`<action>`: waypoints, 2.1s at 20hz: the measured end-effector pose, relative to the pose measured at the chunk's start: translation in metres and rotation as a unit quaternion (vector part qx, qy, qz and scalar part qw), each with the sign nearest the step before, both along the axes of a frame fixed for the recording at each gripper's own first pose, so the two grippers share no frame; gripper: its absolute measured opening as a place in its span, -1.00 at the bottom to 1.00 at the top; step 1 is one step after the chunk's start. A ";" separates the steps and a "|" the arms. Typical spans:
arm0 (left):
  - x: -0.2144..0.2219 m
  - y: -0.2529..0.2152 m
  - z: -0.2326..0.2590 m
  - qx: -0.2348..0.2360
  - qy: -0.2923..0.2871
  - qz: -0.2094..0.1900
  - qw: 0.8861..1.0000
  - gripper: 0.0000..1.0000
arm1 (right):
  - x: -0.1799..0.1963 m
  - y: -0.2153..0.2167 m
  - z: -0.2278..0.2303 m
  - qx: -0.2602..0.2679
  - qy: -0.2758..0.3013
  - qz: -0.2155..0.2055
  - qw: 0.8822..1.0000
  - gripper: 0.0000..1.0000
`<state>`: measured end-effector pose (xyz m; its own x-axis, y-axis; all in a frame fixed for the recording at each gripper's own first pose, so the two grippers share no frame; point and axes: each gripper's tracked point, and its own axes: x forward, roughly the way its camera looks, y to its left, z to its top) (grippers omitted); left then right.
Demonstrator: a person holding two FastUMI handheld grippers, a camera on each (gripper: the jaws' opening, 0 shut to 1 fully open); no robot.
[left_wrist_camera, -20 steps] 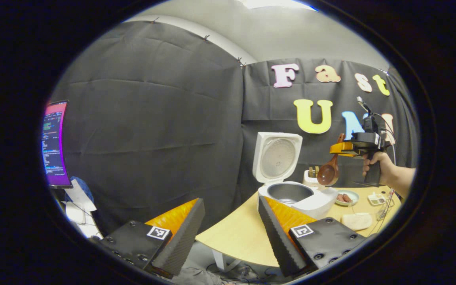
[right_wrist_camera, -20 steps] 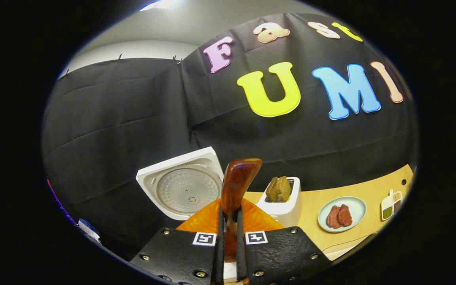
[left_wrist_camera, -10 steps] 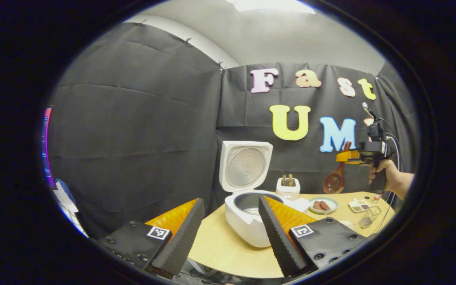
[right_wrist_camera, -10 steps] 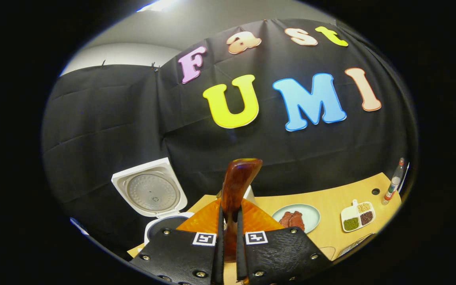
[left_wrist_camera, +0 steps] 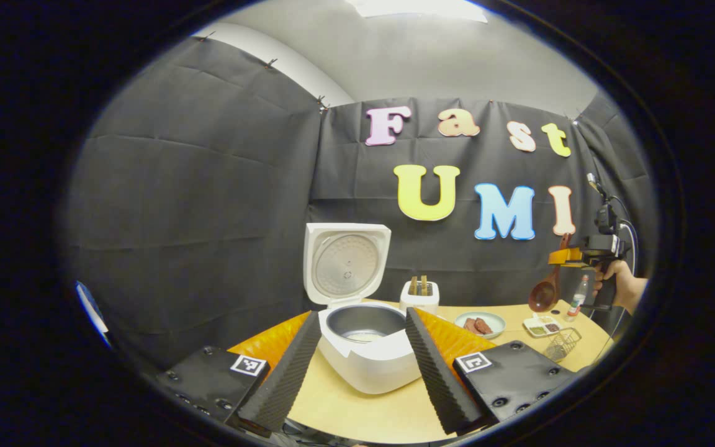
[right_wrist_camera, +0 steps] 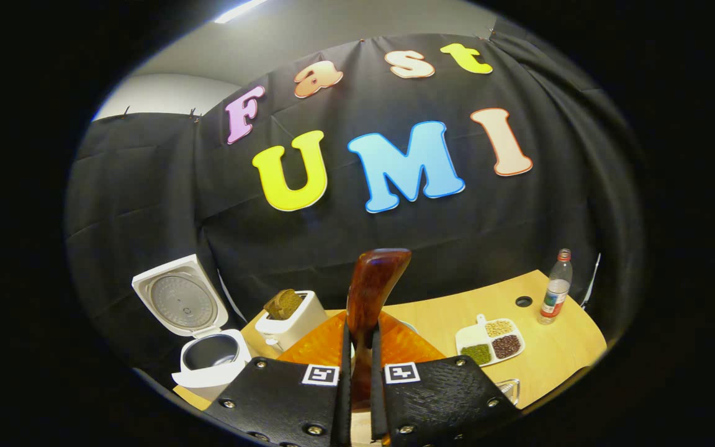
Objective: Close the left gripper, press the button to open the rice cooker; take a wooden spoon from the chopstick holder with the right hand, scoop a spoonful of rice and pour it into the rice cooker, then put the wooden spoon back into the chopstick holder.
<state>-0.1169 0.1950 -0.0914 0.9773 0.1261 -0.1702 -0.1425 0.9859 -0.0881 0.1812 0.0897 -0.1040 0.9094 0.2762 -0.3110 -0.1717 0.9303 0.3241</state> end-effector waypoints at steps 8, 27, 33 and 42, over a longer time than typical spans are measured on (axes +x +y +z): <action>0.022 -0.045 0.005 -0.007 -0.002 -0.039 0.999 0.83 | -0.022 -0.096 -0.047 -0.060 0.026 -0.060 0.996 -0.75; 0.036 -0.049 0.012 0.012 -0.001 -0.050 0.999 0.83 | -0.062 -0.149 -0.160 -0.090 0.151 -0.107 0.979 -0.67; 0.070 -0.027 0.019 0.013 -0.008 -0.039 0.999 0.90 | -0.060 -0.190 -0.092 -0.140 0.063 -0.171 0.973 0.99; 0.202 0.047 0.053 0.026 -0.009 0.003 1.000 0.83 | -0.105 -0.196 0.003 -0.179 -0.031 -0.201 0.962 0.99</action>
<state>0.0847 0.2417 -0.0382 0.9792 0.1408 -0.1462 -0.1478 0.9883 -0.0384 0.0765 -0.1063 -0.1012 0.9401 -0.2177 -0.2622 0.2177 0.9756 -0.0294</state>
